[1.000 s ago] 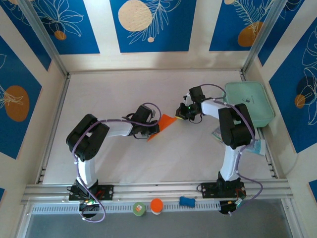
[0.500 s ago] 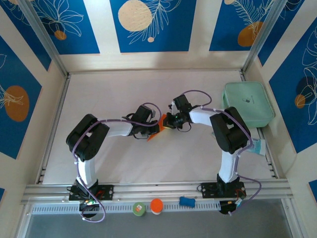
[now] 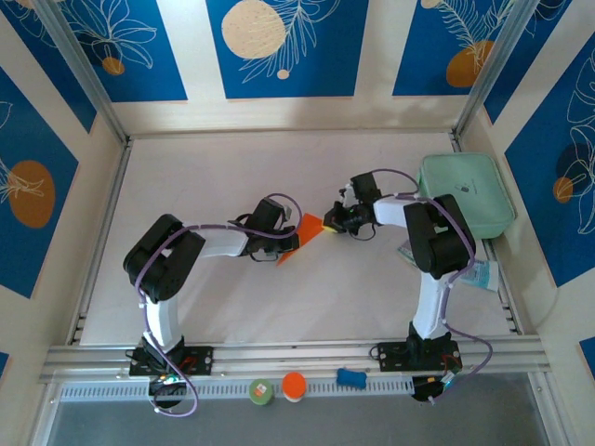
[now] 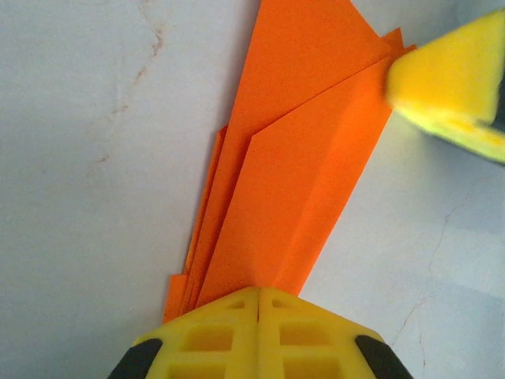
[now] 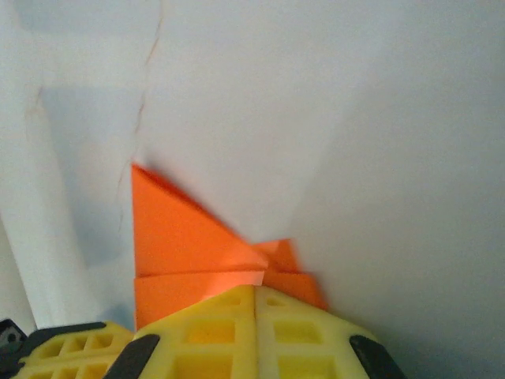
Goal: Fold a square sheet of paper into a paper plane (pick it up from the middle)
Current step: Fold the wing for the fifth time at the center of the table, then turn over the paper plane at the top-center of the table.
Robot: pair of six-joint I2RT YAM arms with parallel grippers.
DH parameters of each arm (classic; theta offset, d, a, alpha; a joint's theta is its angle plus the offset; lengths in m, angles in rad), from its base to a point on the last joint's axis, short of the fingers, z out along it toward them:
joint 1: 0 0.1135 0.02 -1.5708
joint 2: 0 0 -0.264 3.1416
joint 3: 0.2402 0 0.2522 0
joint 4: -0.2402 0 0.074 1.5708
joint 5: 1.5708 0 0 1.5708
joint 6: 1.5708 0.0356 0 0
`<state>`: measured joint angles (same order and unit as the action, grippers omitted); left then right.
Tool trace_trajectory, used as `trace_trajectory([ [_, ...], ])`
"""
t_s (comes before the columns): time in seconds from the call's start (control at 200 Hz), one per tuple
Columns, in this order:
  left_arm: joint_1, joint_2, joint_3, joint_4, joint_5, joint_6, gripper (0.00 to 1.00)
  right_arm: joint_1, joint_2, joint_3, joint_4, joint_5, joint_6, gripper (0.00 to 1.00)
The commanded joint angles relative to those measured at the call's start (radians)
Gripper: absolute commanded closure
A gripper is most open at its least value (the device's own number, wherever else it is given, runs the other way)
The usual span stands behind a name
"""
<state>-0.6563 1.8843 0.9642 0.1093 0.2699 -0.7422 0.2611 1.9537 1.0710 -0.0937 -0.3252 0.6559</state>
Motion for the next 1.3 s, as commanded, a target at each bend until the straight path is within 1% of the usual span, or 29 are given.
trace_trajectory([
  [0.0,0.007,0.036,-0.060,-0.162,-0.009,0.004,1.00,-0.059,-0.001,-0.003,-0.031,0.086,-0.003,1.00],
  [0.085,0.007,0.034,-0.041,-0.157,0.007,0.014,1.00,-0.047,-0.054,0.031,-0.092,0.144,-0.030,1.00],
  [0.21,0.007,0.015,0.040,-0.186,0.056,0.047,1.00,0.000,-0.158,0.046,-0.166,0.236,-0.038,0.99],
  [0.295,0.008,-0.035,0.095,-0.179,0.092,0.043,0.92,0.022,-0.217,0.042,-0.215,0.276,-0.020,0.95],
  [0.385,0.015,-0.103,0.135,-0.171,0.115,0.029,0.80,0.052,-0.268,0.043,-0.283,0.319,0.009,0.89],
  [0.505,0.050,-0.198,0.122,-0.183,0.097,0.020,0.65,0.104,-0.332,0.035,-0.363,0.376,0.056,0.75],
  [0.615,0.102,-0.287,0.056,-0.224,0.032,0.035,0.51,0.160,-0.351,0.050,-0.437,0.425,0.113,0.60],
  [0.695,0.140,-0.351,0.000,-0.265,-0.032,0.064,0.41,0.209,-0.330,0.087,-0.500,0.463,0.153,0.51],
  [0.74,0.162,-0.388,-0.032,-0.280,-0.063,0.080,0.35,0.240,-0.307,0.118,-0.541,0.484,0.175,0.48],
  [0.85,0.208,-0.468,-0.092,-0.333,-0.149,0.132,0.21,0.310,-0.228,0.203,-0.628,0.531,0.244,0.43],
  [0.965,0.235,-0.534,-0.130,-0.395,-0.254,0.187,0.08,0.374,-0.148,0.290,-0.698,0.588,0.318,0.40],
  [1.03,0.248,-0.567,-0.148,-0.414,-0.288,0.210,0.01,0.404,-0.103,0.343,-0.730,0.623,0.342,0.36],
  [1.191,0.267,-0.620,-0.187,-0.420,-0.311,0.233,0.01,0.453,0.007,0.462,-0.807,0.711,0.381,0.28],
  [1.296,0.271,-0.628,-0.199,-0.422,-0.315,0.237,0.01,0.464,0.082,0.535,-0.864,0.748,0.416,0.28],
])
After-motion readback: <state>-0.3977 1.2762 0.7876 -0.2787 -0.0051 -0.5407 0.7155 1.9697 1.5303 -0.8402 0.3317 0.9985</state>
